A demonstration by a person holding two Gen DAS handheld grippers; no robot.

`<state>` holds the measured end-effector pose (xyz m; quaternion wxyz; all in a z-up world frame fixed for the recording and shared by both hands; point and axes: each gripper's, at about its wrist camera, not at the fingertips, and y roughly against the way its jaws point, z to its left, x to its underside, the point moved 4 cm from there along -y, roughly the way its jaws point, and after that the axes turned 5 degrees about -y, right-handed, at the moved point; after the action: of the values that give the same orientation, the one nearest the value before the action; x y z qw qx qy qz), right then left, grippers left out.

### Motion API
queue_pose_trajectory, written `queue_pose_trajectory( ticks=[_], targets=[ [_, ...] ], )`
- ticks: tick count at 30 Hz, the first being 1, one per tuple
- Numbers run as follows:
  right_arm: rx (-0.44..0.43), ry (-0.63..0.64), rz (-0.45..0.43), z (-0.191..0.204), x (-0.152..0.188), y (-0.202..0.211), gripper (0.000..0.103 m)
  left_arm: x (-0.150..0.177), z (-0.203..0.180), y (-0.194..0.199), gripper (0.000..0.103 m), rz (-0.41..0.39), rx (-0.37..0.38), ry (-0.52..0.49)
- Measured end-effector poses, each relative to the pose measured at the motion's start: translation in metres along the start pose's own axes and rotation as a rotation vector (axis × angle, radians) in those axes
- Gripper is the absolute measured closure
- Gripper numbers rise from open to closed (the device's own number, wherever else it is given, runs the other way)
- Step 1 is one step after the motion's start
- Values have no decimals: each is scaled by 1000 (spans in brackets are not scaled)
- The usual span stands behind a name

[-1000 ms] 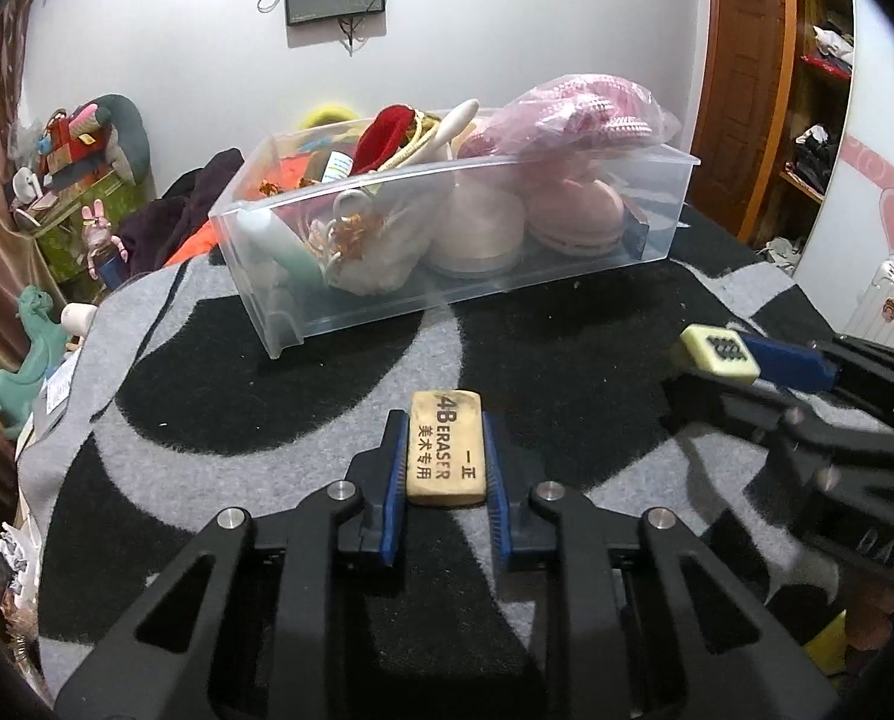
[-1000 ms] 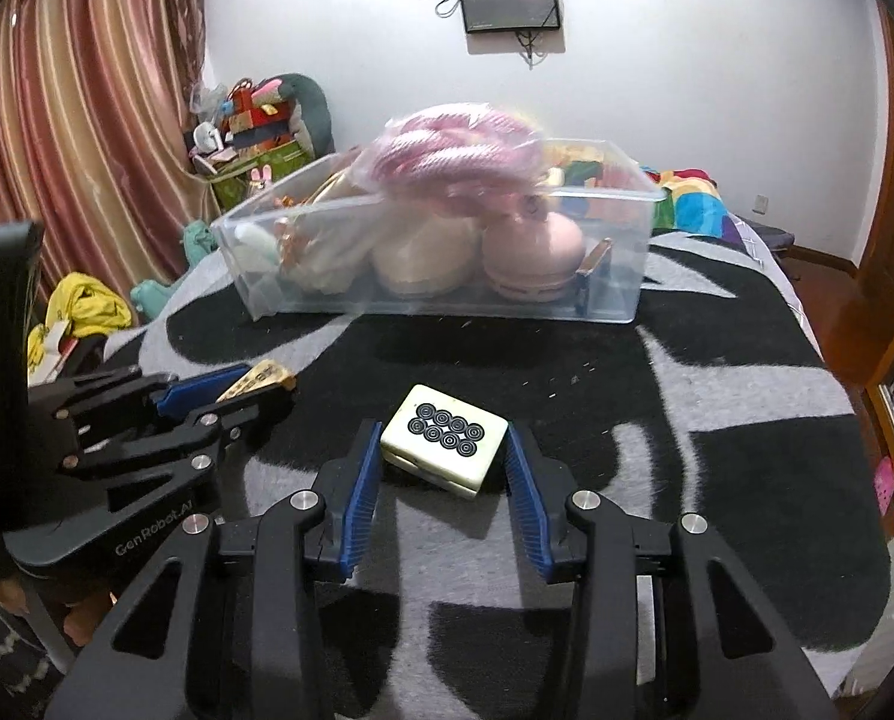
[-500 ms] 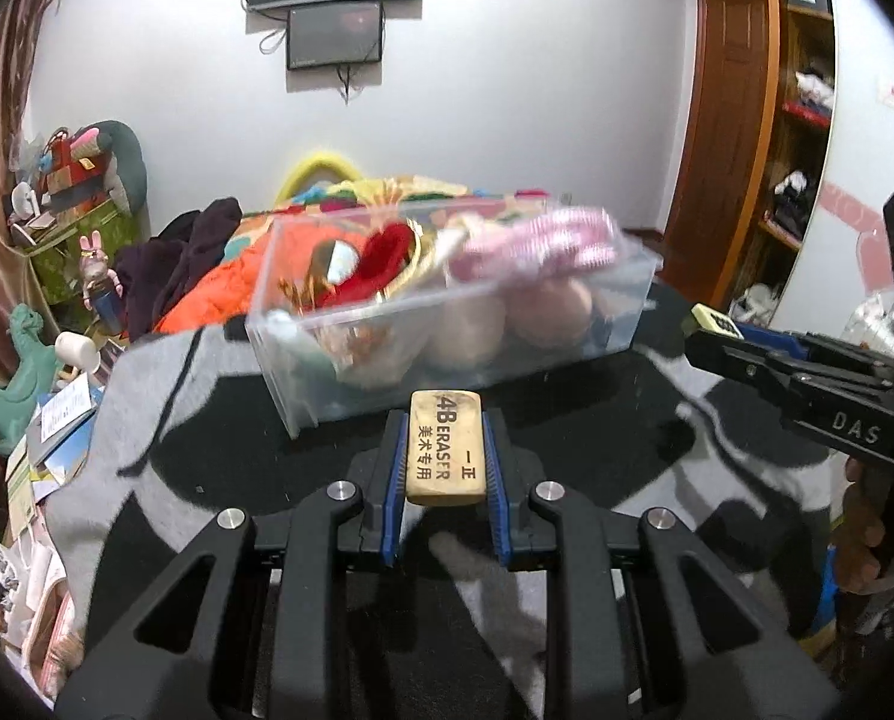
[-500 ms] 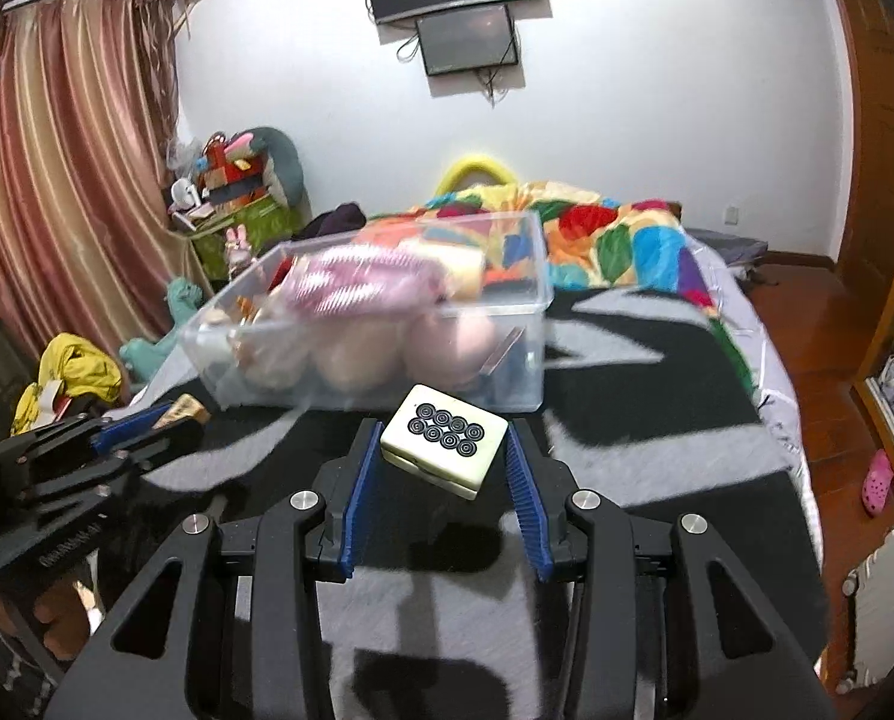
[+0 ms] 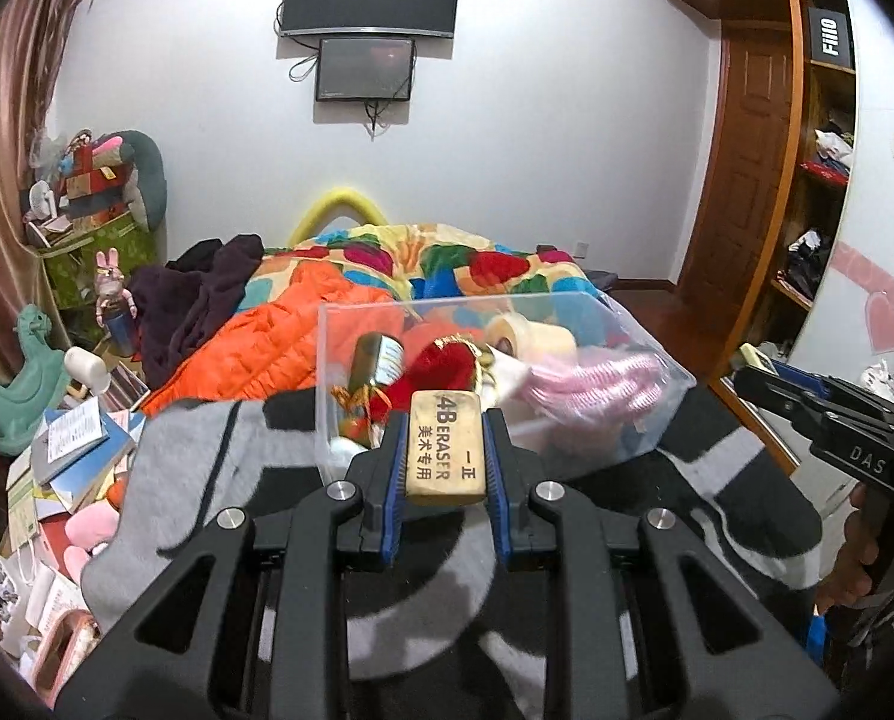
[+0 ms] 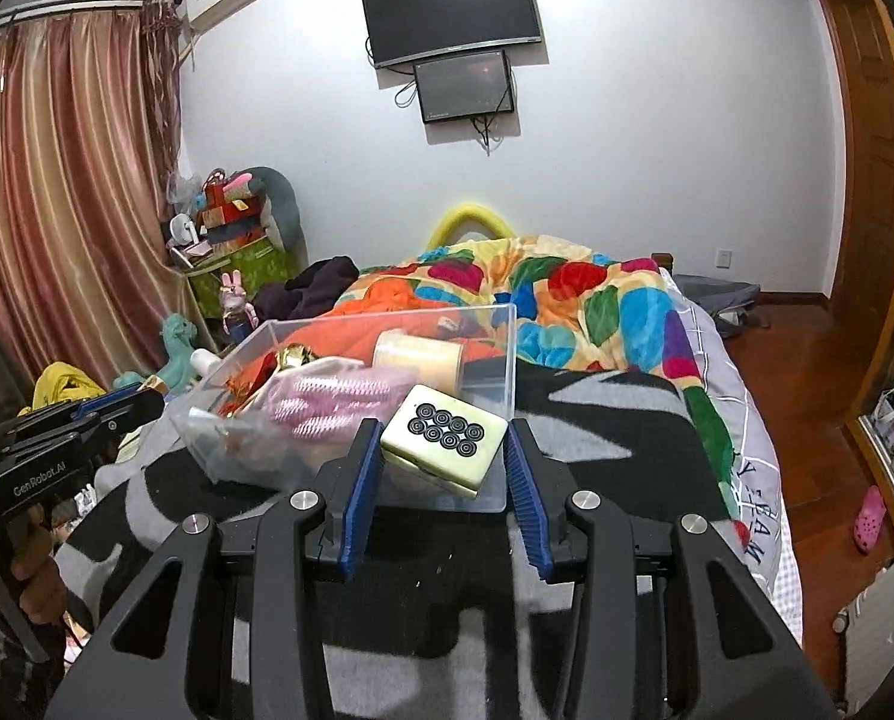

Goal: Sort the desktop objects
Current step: 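Drop the beige eraser into the box with the left tool while the right drops the tile in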

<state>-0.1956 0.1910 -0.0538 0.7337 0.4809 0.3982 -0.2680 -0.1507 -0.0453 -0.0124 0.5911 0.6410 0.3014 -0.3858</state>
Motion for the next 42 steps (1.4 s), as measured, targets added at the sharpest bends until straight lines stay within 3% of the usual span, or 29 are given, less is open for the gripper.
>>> queue_pose_trajectory(
  ticks=[9,22,28,30,35,42],
  targets=[
    [18,32,7,-1,-19,-30,66,-13,15,-26,80,11,-16,35],
    [24,28,78,-8,-12,-68,65,4,36,-75,80,97,-6,111],
    [39,47,78,-4,-11,-68,63,4,32,-75,80,90,10,95],
    [33,43,81,-4,-12,-68,57,4,30,-74,80,91,20,92],
    [33,46,71,-2,-12,-64,56,2,29,-70,79,84,14,90],
    [32,57,48,5,-15,-51,55,-5,22,-50,65,39,13,74]
  ],
)
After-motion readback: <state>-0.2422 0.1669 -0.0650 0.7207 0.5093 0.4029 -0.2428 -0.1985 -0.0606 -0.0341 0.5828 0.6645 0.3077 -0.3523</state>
